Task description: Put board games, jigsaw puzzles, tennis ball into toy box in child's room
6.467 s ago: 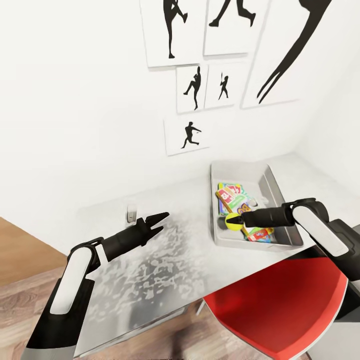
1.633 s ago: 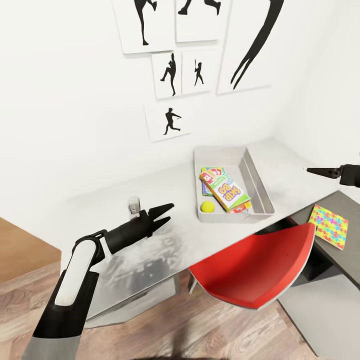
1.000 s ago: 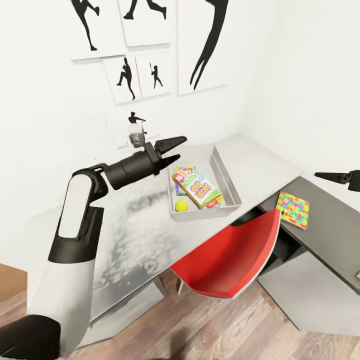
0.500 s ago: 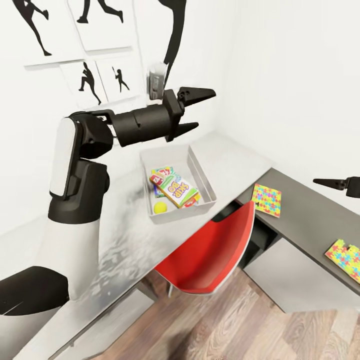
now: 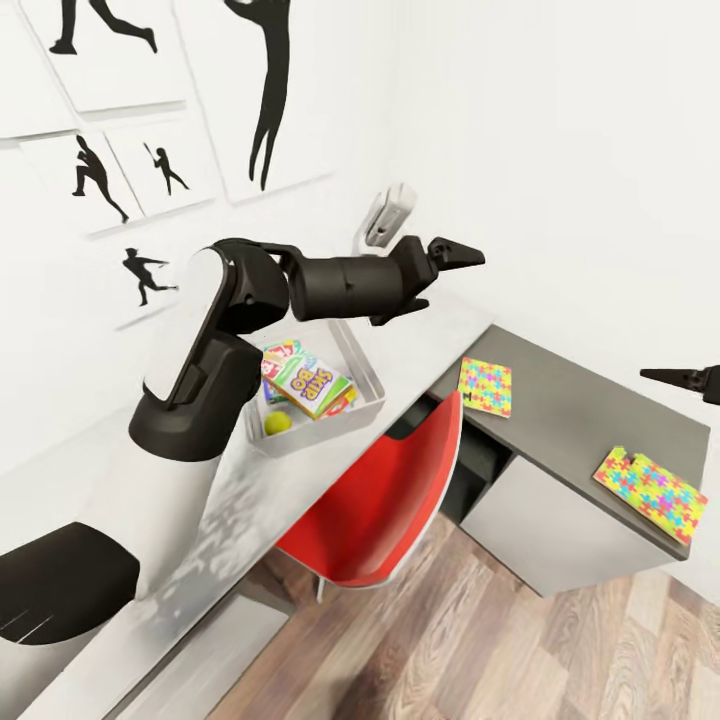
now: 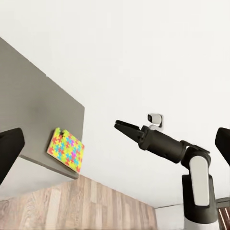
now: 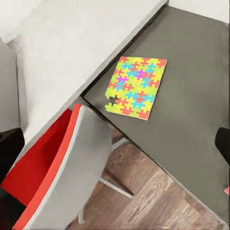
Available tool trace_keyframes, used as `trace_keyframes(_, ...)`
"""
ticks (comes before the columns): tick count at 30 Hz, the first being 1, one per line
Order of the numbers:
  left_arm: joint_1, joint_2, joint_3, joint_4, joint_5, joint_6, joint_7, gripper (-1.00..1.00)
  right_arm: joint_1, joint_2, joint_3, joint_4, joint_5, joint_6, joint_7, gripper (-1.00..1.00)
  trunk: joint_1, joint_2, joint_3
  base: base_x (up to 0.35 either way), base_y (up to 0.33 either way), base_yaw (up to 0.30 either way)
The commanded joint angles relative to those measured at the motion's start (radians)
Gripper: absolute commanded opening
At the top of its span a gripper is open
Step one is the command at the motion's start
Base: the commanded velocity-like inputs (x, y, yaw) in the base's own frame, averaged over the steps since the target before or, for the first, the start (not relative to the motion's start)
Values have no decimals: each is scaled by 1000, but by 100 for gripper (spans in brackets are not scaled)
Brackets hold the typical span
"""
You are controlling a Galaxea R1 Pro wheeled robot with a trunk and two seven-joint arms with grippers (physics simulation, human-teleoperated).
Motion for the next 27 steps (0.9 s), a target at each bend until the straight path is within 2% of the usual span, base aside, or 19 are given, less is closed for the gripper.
trace_keyframes(1,-1,0,0,-1,9,0,11,100,-2,0,0,1,8,4,10,100,1,-2,-1,0,0,-277)
trace_keyframes(4,14,0,-24,7,-26,-24,27,100,21,-2,-7,57,8,4,12,100,1,-2,0,0,0,-277)
trace_keyframes(5,14,0,-24,7,-26,-24,27,100,21,-2,-7,57,8,4,12,100,1,-2,1,0,0,-277)
trace_keyframes(7,20,-1,-34,16,-59,-33,35,100,41,-3,-13,91,8,4,13,100,1,-2,2,0,0,-277)
trace_keyframes(8,20,-1,-34,16,-59,-33,35,100,41,-3,-13,91,8,4,13,100,1,-2,2,0,0,-277)
trace_keyframes(11,25,-5,-43,29,-102,-41,41,100,75,-2,-22,127,9,4,15,100,1,-2,4,0,0,-277)
trace_keyframes(20,27,-8,-50,39,-143,-46,46,100,133,-3,-38,159,8,-44,23,100,1,-2,8,0,0,-277)
trace_keyframes(25,27,-9,-52,41,-159,-45,52,100,159,-2,-55,179,8,-63,52,100,1,-2,11,0,0,-277)
trace_keyframes(27,27,-9,-53,42,-165,-44,61,100,173,-3,-62,194,8,-72,88,100,1,-2,12,0,0,-278)
